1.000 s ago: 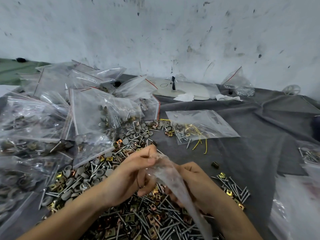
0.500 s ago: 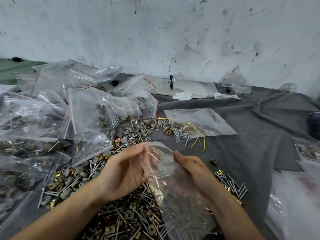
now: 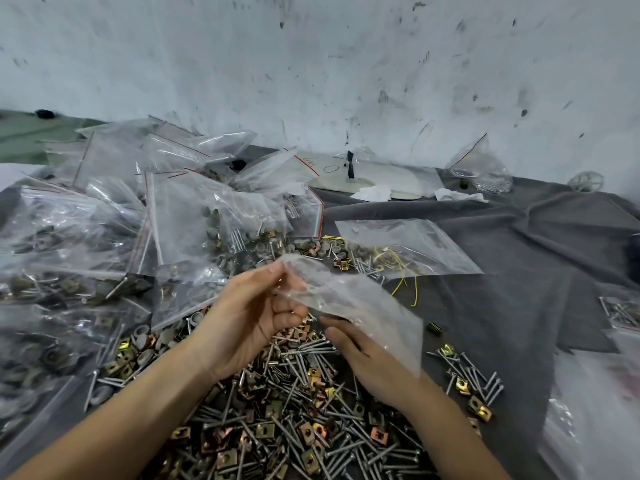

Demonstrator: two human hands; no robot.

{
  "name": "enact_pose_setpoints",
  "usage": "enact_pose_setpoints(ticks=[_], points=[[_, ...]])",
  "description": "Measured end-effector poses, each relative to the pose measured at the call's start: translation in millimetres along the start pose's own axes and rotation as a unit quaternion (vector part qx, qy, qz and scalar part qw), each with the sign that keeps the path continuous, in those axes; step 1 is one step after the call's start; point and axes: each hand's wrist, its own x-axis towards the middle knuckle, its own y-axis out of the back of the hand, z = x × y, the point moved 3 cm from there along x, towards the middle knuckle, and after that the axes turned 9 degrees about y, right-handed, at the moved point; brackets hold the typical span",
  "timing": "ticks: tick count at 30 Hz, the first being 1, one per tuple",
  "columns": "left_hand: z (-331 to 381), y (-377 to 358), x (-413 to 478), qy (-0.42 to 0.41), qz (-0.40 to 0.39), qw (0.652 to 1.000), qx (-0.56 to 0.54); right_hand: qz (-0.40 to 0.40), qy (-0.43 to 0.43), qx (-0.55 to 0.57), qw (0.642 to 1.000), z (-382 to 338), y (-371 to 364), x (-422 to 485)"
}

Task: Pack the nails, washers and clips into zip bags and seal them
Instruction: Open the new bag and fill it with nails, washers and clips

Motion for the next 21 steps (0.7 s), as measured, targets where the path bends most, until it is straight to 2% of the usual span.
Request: enact_pose_setpoints(ticks=[3,5,10,13,16,18,21], points=[[3.9,7.4,0.3,-0.047,0.074,0.992,0.093,0.000,-0.017,-0.146,0.989,3.5,3.1,5.3],[6.5,10.2,0.7,-0.079,0.126,0.972,0.180,0.004,-0.007,-0.226,0.974,3.6,4.1,7.8],[13.0,17.6,-1.7,-0.186,0.251,0.913,0.264,-0.033,0.003,-0.310,0.950,1.5,-2.6,11.7],[17.3,17.0,-5.2,-0.254,0.300,0.821,0.415,-0.018,0.010,-0.304,0.953,-2.1,-2.5,13.5],[17.9,13.6,-9.1,-0.330,0.309,0.711,0.539,0.058,0.018,-0.274,0.960,-5.1,4.9,12.8],[17.1,10.8,-11.3,-0.357,0.300,0.665,0.583,0.099,0.009,-0.294,0.951,-5.0,12.2,11.6],[14.9,7.1,-12.2,-0.365,0.262,0.620,0.643,0.144,-0.017,-0.301,0.942,-4.3,21.3,6.9]])
